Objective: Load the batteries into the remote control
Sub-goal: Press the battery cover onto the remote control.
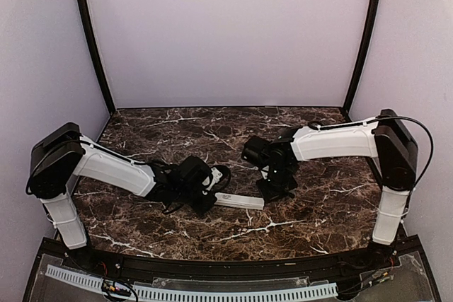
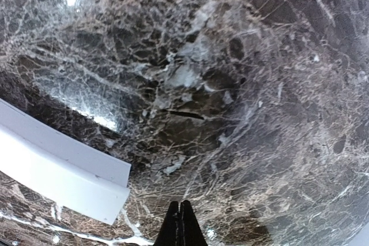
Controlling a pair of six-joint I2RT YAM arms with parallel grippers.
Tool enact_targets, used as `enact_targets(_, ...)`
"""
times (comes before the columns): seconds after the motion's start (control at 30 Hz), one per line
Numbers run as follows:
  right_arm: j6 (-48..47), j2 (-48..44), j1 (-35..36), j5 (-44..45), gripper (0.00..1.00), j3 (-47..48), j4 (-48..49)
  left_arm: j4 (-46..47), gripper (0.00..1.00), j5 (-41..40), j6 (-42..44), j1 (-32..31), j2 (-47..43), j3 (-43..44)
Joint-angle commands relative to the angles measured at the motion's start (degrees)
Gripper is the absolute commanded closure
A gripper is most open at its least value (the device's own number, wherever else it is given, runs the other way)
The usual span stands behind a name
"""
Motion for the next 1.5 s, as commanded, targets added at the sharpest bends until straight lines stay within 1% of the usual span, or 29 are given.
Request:
enact_targets(0.0,-1.3,-3.4,-0.9,2.8,1.00,0.4,0.0,-2.7,1.00,-1.3,-0.6,-0.3,-2.9,-1.2)
enact_targets(0.13,-4.3,-5.7,-0.9,0.5,1.00,0.8,3.8,-2.7,1.00,-2.6,-0.7,-0.3,-4.6,-1.9)
enact_targets(0.23,-8.6,-7.3,-0.4,-6.0,1.00,0.3,10.7,-2.3,1.00,-2.6,-0.8,-0.4,-5.5,-2.5)
enact_targets(0.37,-12.7,-8.4,-0.2,-18.5,1.00,-1.3,22.4,-1.8,1.00,-3.0,-1.1,-0.3,-6.2,-3.0)
enact_targets(0.53,-17.0,-7.3,-0.2,-25.9,0.99,-3.2,31.9,-1.1,1.00,-4.2,-2.1,-0.2,-8.0,-4.4)
enact_targets(0.63,-23.3,-10.7,-0.2,-27.5,0.65,-7.8,41.3,0.0,0.92,-6.4,-2.7,-0.1,-10.2,-6.3)
enact_targets(0.67,-26.1,-11.7,-0.1,-28.0,0.44,-9.5,44.4,0.5,0.90,-6.8,-3.2,0.1,-11.5,-6.9)
enact_targets(0.7,-29.2,-12.4,0.0,-28.5,0.26,-10.5,46.4,0.6,0.85,-7.7,-3.7,0.6,-12.1,-7.2)
enact_targets(0.73,-32.1,-12.6,0.4,-28.6,0.18,-11.5,48.3,0.8,0.79,-8.2,-4.5,0.8,-13.3,-7.6)
enact_targets(0.77,-35.8,-12.5,0.6,-28.5,0.11,-11.8,49.0,1.0,0.75,-9.4,-5.0,1.3,-14.6,-7.8)
enact_targets(0.8,-39.2,-11.9,0.8,-28.3,0.06,-11.8,49.1,1.1,0.68,-9.9,-6.0,1.9,-15.2,-8.3)
enact_targets(0.83,-42.1,-10.9,1.0,-27.9,0.02,-11.4,48.5,1.3,0.64,-11.0,-6.5,2.2,-16.3,-8.7)
enact_targets(0.87,-44.3,-9.7,1.3,-27.2,0.02,-10.6,47.6,1.4,0.57,-11.4,-7.6,2.5,-16.9,-9.4)
enact_targets(0.9,-46.1,-8.3,1.4,-26.5,0.01,-9.8,46.6,1.6,0.53,-12.0,-8.1,3.1,-18.0,-9.7)
enact_targets(0.93,-48.0,-6.8,1.6,-25.7,0.01,-9.0,45.6,1.7,0.47,-12.5,-9.2,3.7,-18.4,-10.5)
enact_targets(1.0,-50.2,-3.7,1.8,-24.5,0.01,-7.2,43.6,1.9,0.41,-13.1,-10.3,4.6,-19.7,-11.5)
enact_targets(1.17,-51.9,1.7,3.0,-21.4,0.05,-3.2,41.1,2.8,0.37,-13.7,-10.7,5.9,-21.6,-13.0)
enact_targets(1.47,-53.0,7.4,5.9,-16.3,0.20,-0.3,39.1,4.4,0.37,-13.0,-10.1,6.4,-20.8,-13.4)
